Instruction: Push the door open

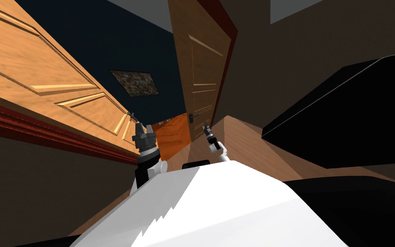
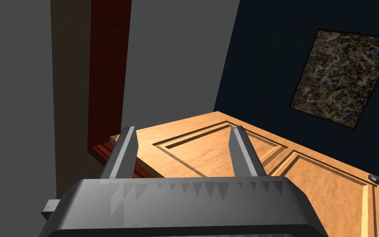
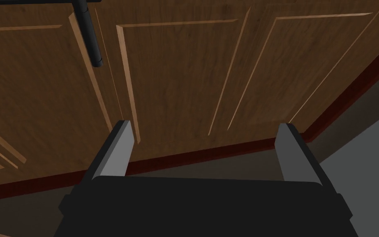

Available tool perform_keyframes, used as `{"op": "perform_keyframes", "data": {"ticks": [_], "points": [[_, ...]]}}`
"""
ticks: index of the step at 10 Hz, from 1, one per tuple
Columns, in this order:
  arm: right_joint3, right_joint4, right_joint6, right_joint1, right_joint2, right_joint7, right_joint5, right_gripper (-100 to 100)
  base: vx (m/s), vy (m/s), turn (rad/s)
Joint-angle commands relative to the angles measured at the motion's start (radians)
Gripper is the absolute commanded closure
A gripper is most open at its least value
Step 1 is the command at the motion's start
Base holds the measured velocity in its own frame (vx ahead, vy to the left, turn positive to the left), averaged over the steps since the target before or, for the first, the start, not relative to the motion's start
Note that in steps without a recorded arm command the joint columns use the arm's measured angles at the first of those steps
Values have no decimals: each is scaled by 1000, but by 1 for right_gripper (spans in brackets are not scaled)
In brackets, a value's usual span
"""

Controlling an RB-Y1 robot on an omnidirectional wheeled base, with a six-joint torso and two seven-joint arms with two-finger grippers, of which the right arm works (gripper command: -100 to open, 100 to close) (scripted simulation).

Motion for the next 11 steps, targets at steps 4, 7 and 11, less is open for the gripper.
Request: {"op": "perform_keyframes", "data": {"ticks": [4,7,11], "points": [[16,93,11,-51,1,-22,7,-100,82,-67,76],[30,163,25,-93,1,-40,12,-100,110,-90,108],[42,227,37,-131,2,-57,17,-100,68,-69,70]]}}
